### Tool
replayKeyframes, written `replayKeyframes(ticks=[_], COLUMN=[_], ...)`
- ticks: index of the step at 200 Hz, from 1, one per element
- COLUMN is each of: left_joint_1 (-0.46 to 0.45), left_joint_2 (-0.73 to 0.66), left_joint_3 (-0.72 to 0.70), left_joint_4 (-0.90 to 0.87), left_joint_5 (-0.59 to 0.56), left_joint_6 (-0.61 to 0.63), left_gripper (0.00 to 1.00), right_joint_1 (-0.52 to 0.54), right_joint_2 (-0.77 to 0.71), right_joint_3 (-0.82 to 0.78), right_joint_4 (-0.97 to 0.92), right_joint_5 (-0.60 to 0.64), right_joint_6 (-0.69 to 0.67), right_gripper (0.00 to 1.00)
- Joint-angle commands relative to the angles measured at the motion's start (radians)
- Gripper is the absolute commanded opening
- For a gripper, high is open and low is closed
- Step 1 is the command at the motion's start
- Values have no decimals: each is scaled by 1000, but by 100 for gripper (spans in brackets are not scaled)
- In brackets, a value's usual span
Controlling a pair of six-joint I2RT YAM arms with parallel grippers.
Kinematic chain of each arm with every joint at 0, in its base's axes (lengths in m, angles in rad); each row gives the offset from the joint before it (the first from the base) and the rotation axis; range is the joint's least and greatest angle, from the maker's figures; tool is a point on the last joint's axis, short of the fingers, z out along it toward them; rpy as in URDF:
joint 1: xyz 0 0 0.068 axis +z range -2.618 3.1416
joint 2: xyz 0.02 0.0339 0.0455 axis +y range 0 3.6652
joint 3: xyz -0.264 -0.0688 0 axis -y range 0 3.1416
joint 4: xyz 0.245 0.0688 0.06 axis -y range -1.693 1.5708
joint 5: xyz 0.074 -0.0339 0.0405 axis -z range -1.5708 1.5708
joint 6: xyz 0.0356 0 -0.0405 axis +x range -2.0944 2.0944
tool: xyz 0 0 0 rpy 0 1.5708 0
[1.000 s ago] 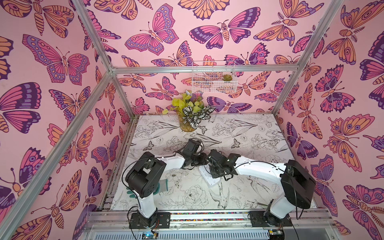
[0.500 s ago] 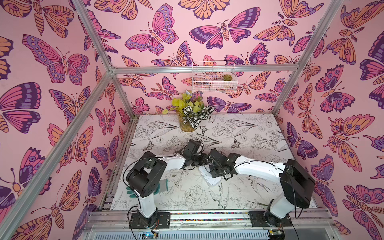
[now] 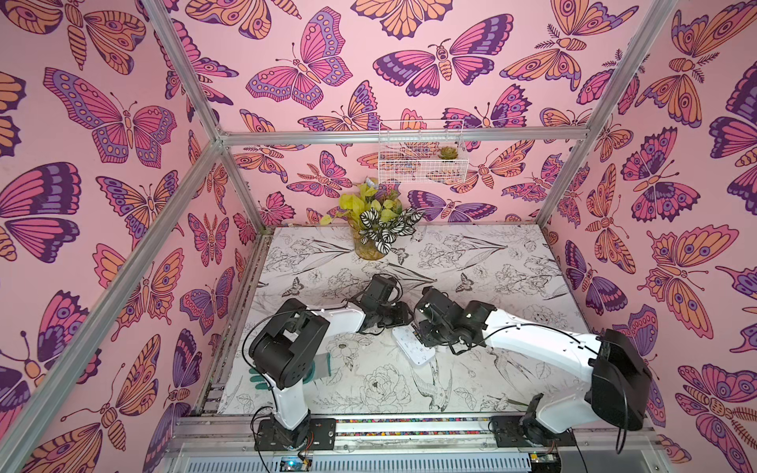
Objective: Insert the battery into the alarm
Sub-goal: Install the battery in the alarm.
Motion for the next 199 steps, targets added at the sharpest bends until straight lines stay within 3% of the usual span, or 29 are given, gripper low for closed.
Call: replayKeyframes(ticks=[1,53,199], left_joint_1=[-6,-6,-6], left_joint_2=[24,18,22], left_joint_3=[-14,-18,-15], left_joint_4=[-3,-4,-2], left_joint_5=[19,18,33], left_joint_6=[5,7,7], left_gripper=[43,45,45], right_joint_1=[-4,-4,-3], right_joint_2=[-21,-60,15], right_joint_3=[-42,-112,-96], right_joint_4=[-35,21,46], right_joint_5=[-39,-96,-71], right_joint_6=[10,39,36], right_gripper=[24,16,14])
